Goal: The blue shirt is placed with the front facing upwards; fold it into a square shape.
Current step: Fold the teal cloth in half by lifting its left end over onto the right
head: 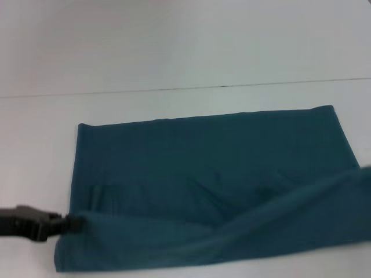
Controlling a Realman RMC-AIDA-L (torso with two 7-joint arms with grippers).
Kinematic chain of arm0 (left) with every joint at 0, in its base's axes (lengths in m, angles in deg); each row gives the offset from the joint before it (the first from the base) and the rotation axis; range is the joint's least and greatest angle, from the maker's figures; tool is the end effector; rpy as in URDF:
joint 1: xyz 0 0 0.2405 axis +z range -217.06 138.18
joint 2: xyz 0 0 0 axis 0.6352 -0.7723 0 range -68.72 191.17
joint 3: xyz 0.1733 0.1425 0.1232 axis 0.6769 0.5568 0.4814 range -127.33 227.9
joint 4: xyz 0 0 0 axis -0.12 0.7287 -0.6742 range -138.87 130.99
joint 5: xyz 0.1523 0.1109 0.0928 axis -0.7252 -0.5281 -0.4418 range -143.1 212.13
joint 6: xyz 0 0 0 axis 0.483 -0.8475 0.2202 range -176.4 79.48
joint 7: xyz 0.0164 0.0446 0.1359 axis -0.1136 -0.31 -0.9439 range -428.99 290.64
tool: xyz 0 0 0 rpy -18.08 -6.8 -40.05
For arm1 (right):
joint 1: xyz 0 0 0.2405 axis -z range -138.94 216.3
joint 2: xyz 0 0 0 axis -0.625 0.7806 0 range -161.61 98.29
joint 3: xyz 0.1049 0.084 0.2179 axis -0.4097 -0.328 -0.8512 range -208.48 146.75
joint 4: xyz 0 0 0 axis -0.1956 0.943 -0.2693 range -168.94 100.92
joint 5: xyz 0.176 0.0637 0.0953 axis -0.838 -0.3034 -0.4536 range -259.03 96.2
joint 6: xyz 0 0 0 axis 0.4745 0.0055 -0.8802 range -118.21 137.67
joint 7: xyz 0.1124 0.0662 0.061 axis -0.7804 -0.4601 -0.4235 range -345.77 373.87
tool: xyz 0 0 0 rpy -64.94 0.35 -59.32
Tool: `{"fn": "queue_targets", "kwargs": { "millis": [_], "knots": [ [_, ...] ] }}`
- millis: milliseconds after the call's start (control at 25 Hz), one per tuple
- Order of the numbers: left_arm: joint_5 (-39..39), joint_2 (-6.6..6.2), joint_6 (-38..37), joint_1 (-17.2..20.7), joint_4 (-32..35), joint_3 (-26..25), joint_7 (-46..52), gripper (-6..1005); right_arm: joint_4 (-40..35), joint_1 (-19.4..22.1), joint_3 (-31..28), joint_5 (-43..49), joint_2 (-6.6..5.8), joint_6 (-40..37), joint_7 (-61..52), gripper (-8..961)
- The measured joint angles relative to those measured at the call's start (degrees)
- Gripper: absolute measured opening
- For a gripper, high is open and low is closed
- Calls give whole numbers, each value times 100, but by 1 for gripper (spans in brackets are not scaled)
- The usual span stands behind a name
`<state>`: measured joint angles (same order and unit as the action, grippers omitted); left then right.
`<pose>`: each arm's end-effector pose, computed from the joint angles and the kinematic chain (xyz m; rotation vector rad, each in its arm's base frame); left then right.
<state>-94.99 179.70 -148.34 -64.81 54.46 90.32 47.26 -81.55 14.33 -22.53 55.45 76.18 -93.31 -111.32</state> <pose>-0.2812 0.3048 0.0481 -2.6583 -1.3030 -0.3421 0.3618 0.2778 0.1473 -2.0355 1.7463 0.6765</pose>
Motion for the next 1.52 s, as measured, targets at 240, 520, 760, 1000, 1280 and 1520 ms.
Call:
{"fn": "queue_targets", "kwargs": {
  "millis": [240,520,760,1000,1280,1520],
  "knots": [
    [-38,-203,506,-596,-442,-71,102,46,325,-537,208,19,-243,606,-217,156],
    [-100,-387,1368,-1016,-1038,-35,386,48,378,-802,302,2,-332,1124,-387,161],
    [-101,-398,1853,-1125,-1236,-48,417,49,583,-915,317,-33,-355,1618,-399,165],
    [-64,-361,2304,-1188,-1251,-41,396,51,821,-1058,352,-45,-368,2041,-401,169],
    [-99,-348,2721,-1433,-1281,-19,388,53,1057,-1197,362,-218,-321,2541,-472,174],
    [-101,-367,3249,-1662,-1541,87,347,55,1298,-1346,422,-353,-247,3102,-431,178]
  ]
}}
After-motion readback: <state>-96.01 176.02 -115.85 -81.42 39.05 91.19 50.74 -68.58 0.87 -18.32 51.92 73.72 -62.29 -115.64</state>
